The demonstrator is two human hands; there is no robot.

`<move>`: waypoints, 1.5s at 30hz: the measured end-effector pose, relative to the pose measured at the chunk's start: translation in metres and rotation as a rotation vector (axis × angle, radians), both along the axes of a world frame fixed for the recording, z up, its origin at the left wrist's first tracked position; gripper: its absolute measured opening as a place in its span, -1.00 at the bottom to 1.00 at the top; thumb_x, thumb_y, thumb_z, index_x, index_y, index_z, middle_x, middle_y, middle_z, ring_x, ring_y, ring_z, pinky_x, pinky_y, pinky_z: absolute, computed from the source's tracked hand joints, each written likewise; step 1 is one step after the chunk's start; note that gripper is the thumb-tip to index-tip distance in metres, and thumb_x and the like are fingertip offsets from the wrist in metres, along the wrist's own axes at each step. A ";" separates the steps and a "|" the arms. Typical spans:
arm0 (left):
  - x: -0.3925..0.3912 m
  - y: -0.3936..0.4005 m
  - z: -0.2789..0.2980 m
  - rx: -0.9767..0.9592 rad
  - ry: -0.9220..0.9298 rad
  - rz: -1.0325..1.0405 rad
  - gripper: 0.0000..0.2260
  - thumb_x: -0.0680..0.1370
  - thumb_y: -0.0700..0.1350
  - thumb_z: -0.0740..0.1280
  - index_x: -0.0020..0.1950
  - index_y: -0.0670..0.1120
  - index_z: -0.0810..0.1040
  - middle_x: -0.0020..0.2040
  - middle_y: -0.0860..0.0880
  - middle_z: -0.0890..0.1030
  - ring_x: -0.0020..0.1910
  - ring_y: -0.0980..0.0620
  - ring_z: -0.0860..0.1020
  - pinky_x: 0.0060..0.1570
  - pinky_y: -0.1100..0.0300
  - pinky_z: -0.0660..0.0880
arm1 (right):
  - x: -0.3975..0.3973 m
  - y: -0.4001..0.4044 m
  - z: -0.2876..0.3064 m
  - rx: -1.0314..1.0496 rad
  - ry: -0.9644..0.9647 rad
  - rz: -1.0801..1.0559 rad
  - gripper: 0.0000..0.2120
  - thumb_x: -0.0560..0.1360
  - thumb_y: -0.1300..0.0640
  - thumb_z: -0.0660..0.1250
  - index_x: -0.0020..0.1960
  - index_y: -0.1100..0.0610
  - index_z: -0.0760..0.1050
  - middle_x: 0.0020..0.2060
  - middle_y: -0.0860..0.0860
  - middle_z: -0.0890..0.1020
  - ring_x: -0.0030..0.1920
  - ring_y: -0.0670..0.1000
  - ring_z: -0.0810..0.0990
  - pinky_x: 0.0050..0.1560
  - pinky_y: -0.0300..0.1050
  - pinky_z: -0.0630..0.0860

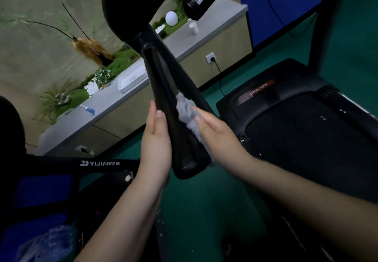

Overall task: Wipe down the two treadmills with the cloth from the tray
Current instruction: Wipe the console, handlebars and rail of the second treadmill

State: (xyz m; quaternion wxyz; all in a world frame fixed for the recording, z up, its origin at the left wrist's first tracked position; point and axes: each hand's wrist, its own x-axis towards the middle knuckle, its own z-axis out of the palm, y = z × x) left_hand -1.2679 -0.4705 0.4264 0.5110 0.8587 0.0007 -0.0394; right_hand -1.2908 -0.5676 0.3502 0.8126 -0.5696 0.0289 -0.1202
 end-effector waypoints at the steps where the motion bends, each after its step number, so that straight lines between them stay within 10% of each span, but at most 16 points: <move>1: 0.001 0.001 0.002 0.058 -0.009 -0.018 -0.62 0.66 -0.01 0.06 0.49 0.15 0.26 0.33 0.13 0.47 0.24 0.16 0.48 0.12 0.33 0.40 | 0.009 -0.001 -0.002 0.028 0.039 0.023 -0.70 0.64 0.15 0.14 0.30 -0.07 0.46 0.20 -0.22 0.53 0.18 -0.37 0.46 0.21 -0.44 0.36; 12: 0.007 -0.016 0.014 0.277 0.016 -0.040 -0.74 0.56 -0.10 0.19 0.23 0.11 0.44 -0.15 0.08 0.61 -0.33 0.27 0.57 -0.51 0.43 0.39 | 0.008 0.004 0.001 0.044 -0.018 0.036 -0.63 0.65 0.21 0.08 0.39 -0.08 0.33 0.35 -0.21 0.41 0.29 -0.41 0.34 0.32 -0.48 0.22; 18: 0.008 -0.015 0.013 0.294 -0.012 -0.009 -0.65 0.55 -0.06 0.21 0.32 0.19 0.39 -0.09 0.16 0.62 -0.25 0.23 0.59 -0.34 0.31 0.45 | 0.073 -0.011 -0.003 0.102 0.019 0.131 -0.63 0.65 0.15 0.10 0.45 0.09 0.34 0.37 -0.02 0.46 0.32 -0.20 0.42 0.39 -0.28 0.29; 23: 0.011 -0.010 0.009 0.322 -0.013 -0.012 -0.55 0.53 -0.03 0.20 0.42 0.20 0.31 0.02 0.19 0.61 -0.17 0.34 0.56 -0.29 0.40 0.43 | 0.021 0.006 -0.015 0.133 -0.094 -0.002 -0.63 0.66 0.18 0.09 0.35 -0.18 0.32 0.45 -0.21 0.27 0.42 -0.34 0.21 0.40 -0.41 0.14; 28: 0.014 -0.012 0.008 0.327 -0.007 0.028 -0.45 0.52 -0.04 0.24 0.50 0.19 0.22 -0.04 0.30 0.55 -0.21 0.51 0.48 -0.34 0.62 0.33 | 0.131 -0.015 0.009 -0.028 -0.101 0.082 -0.65 0.65 0.22 0.09 0.42 0.19 0.36 0.43 0.07 0.37 0.40 -0.14 0.31 0.40 -0.41 0.18; 34: 0.014 -0.015 0.010 0.285 0.023 0.031 -0.42 0.52 -0.09 0.27 0.51 0.20 0.19 -0.23 0.38 0.58 -0.27 0.52 0.49 -0.40 0.59 0.33 | 0.176 -0.023 0.009 0.046 0.032 0.177 -0.65 0.64 0.10 0.09 0.40 0.09 0.38 0.28 0.05 0.54 0.30 -0.02 0.50 0.40 0.04 0.36; 42: 0.016 -0.016 0.010 0.333 0.052 0.037 -0.37 0.52 -0.03 0.26 0.52 0.25 0.06 0.19 0.16 0.53 -0.10 0.36 0.52 -0.30 0.54 0.36 | 0.177 -0.026 0.022 -0.096 -0.036 0.104 -0.66 0.65 0.17 0.07 0.39 0.07 0.39 0.30 -0.06 0.48 0.31 -0.11 0.43 0.29 -0.30 0.33; 45: 0.015 -0.016 0.010 0.325 0.051 0.038 -0.36 0.52 -0.03 0.26 0.52 0.26 0.06 0.21 0.18 0.51 -0.06 0.35 0.51 -0.26 0.53 0.37 | 0.218 -0.028 0.030 -0.085 0.030 0.166 -0.67 0.62 0.05 0.06 0.32 0.00 0.44 0.25 -0.04 0.53 0.28 -0.06 0.48 0.39 -0.05 0.36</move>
